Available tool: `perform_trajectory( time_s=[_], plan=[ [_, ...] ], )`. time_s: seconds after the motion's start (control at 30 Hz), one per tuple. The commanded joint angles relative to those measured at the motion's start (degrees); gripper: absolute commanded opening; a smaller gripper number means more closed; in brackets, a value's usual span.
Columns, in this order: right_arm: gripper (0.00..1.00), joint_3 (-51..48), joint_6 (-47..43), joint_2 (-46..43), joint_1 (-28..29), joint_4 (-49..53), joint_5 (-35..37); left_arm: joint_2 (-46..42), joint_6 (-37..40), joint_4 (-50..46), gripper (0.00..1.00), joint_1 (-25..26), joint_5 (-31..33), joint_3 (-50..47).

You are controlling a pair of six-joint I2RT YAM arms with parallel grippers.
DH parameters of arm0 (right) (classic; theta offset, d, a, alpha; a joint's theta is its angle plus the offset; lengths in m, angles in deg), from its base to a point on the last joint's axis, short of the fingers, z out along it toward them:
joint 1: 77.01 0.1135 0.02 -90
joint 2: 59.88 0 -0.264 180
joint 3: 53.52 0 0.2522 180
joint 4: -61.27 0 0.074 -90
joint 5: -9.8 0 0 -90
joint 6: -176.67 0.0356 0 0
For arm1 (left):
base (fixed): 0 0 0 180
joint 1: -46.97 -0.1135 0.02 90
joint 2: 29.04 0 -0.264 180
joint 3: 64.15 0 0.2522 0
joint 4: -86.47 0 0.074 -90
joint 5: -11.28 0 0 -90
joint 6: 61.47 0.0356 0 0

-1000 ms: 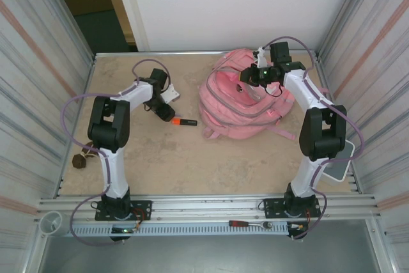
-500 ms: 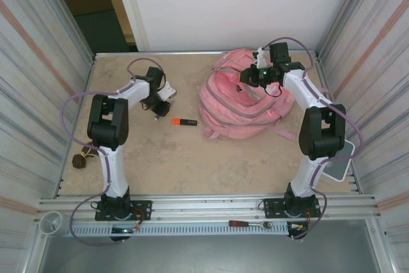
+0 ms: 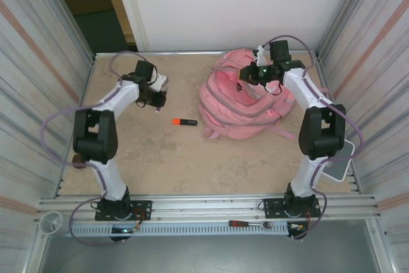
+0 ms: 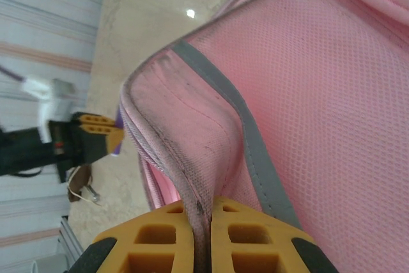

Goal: Pack the student bag

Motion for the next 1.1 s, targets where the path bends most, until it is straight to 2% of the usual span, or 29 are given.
perform_trajectory(
  time_s=[0.0,0.1,0.2,0.33,0.43,0.53,0.67,0.83,1.07],
  plan=[
    [0.05,3.5,3.5,-0.9,0.1,-3.1,0.2,-9.8,-18.2,14.7,0.0,2.3,-12.5,-4.7],
    [0.05,4.0,5.7,-1.0,0.2,-5.1,0.6,-13.6,-30.4,27.1,0.03,7.4,-14.2,-9.0],
    [0.05,4.4,7.7,-0.7,0.3,-7.2,-0.2,-12.5,-40.7,35.3,0.03,12.8,-13.9,-9.0],
    [0.05,4.4,9.7,-0.5,0.3,-9.7,-0.6,-6.9,-53.5,47.7,0.03,20.0,-12.1,-7.7],
    [0.05,4.2,10.3,-0.1,0.4,-10.5,-0.6,-1.2,-59.4,51.4,0.03,23.7,-10.5,-3.6],
    [0.05,4.1,10.3,0.0,0.4,-10.7,-0.6,3.1,-63.9,53.6,0.03,25.8,-8.9,-0.1],
    [0.05,4.2,9.5,-0.2,0.4,-10.3,0.0,5.9,-66.9,54.5,0.03,27.9,-3.7,1.3],
    [0.05,3.6,8.8,-0.2,0.3,-9.9,0.3,8.1,-70.9,55.8,0.04,28.4,0.9,0.6],
    [0.05,3.1,8.4,-0.4,0.3,-9.9,0.1,11.4,-71.0,54.2,0.1,28.3,3.2,3.7]
  ],
)
